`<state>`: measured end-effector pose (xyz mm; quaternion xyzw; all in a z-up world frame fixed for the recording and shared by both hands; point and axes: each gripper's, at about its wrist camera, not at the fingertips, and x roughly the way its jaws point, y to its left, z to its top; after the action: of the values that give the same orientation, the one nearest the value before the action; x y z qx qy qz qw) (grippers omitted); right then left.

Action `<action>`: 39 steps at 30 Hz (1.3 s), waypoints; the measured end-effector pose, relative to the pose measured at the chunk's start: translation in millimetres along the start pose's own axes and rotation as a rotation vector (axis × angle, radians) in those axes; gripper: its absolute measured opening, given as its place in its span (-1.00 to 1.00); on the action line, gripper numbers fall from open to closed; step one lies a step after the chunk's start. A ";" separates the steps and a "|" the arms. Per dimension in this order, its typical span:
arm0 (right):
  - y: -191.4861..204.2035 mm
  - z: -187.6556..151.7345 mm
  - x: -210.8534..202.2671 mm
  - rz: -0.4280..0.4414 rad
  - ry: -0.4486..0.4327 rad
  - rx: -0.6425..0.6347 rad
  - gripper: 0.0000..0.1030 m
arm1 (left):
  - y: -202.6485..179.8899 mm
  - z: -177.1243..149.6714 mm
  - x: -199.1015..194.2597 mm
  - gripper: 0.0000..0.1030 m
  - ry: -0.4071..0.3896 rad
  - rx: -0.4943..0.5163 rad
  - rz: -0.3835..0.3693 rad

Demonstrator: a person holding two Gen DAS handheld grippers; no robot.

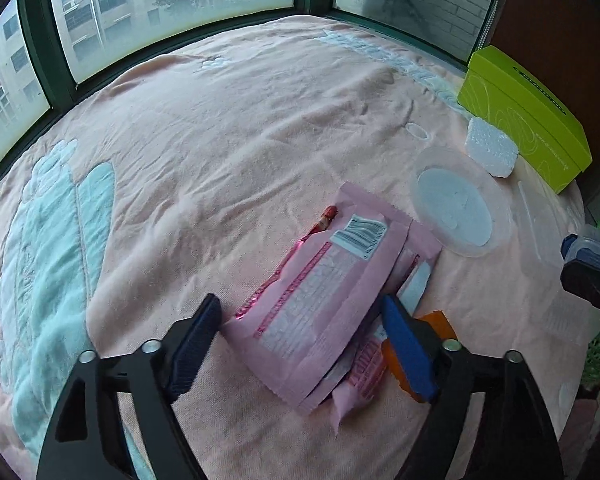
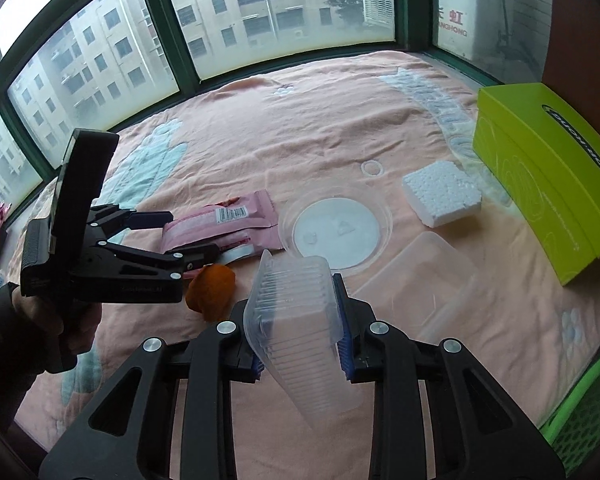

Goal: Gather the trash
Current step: 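Carry the container and pink packet over the green basket with both tools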

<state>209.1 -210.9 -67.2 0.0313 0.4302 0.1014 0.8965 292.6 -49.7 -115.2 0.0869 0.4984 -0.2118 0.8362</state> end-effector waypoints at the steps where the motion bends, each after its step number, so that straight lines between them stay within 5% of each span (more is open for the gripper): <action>1: -1.1 -1.2 -1.7 0.001 -0.004 0.007 -0.46 | -0.2 -0.9 -0.1 0.28 -0.004 0.004 0.010; 5: -3.8 -7.6 -10.1 0.008 -0.017 0.038 -0.46 | 3.3 -4.9 -10.9 -0.05 -0.029 -0.016 0.027; 21: -18.9 -27.4 -64.6 0.012 -0.104 0.131 -0.46 | 3.8 -19.9 -108.3 -0.11 -0.214 -0.122 0.119; 39: -81.2 -92.6 -142.2 -0.167 -0.167 0.242 -0.46 | -131.1 -41.1 -154.1 -0.11 -0.281 -0.018 -0.086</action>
<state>63.0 -322.8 -28.3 0.1114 0.3645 -0.0286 0.9241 138.3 -111.1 7.5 0.0278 0.3816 -0.2530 0.8886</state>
